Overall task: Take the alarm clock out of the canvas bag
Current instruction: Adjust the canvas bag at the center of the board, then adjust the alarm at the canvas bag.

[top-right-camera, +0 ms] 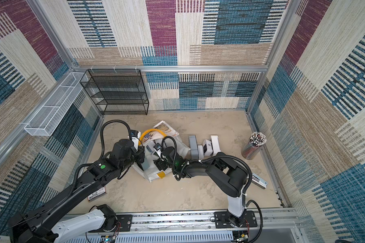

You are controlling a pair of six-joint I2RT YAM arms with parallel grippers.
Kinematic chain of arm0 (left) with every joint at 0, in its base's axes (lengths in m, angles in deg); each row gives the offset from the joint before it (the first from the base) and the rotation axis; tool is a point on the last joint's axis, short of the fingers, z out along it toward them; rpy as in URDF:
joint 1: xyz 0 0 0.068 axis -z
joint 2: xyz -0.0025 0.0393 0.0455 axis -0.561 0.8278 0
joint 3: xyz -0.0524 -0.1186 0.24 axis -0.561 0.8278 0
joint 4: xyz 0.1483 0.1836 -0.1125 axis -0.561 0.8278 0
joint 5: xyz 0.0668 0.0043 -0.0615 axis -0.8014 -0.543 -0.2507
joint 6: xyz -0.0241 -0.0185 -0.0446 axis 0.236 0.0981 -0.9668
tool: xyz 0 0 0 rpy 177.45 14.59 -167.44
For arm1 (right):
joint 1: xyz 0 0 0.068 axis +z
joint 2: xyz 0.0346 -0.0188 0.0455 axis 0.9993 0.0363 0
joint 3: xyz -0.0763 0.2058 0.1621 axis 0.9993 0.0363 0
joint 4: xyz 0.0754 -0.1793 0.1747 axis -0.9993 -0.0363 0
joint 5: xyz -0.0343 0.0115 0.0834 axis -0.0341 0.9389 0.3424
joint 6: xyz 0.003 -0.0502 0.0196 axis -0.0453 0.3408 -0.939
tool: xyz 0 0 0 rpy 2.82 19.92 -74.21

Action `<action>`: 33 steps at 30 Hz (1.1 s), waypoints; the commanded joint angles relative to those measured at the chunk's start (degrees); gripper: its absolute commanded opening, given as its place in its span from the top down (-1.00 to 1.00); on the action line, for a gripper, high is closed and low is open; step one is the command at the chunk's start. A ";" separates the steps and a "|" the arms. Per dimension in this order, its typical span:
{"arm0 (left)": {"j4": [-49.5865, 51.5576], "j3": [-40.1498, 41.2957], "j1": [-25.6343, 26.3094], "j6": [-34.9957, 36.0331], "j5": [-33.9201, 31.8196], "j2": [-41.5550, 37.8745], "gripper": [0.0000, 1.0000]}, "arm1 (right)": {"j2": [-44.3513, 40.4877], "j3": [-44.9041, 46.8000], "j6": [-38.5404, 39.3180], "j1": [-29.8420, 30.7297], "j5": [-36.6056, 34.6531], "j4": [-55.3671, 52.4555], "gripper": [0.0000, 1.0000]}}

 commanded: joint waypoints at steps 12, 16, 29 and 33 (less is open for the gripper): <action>-0.78 -0.25 0.02 2.33 0.18 -0.11 1.00 | 4.15 -4.92 3.33 -0.44 4.01 -6.16 -0.47; -0.83 -0.35 0.01 2.41 -0.05 -0.11 1.00 | 4.95 -6.13 3.73 -0.44 3.92 -8.10 -0.46; -0.90 -0.17 0.01 2.06 -0.71 -0.09 1.00 | -0.51 -3.36 3.05 -0.44 2.35 -7.46 -0.49; -0.64 -0.39 0.03 2.08 -0.73 0.06 1.00 | -3.87 -1.70 2.41 -0.44 1.16 -6.52 -0.54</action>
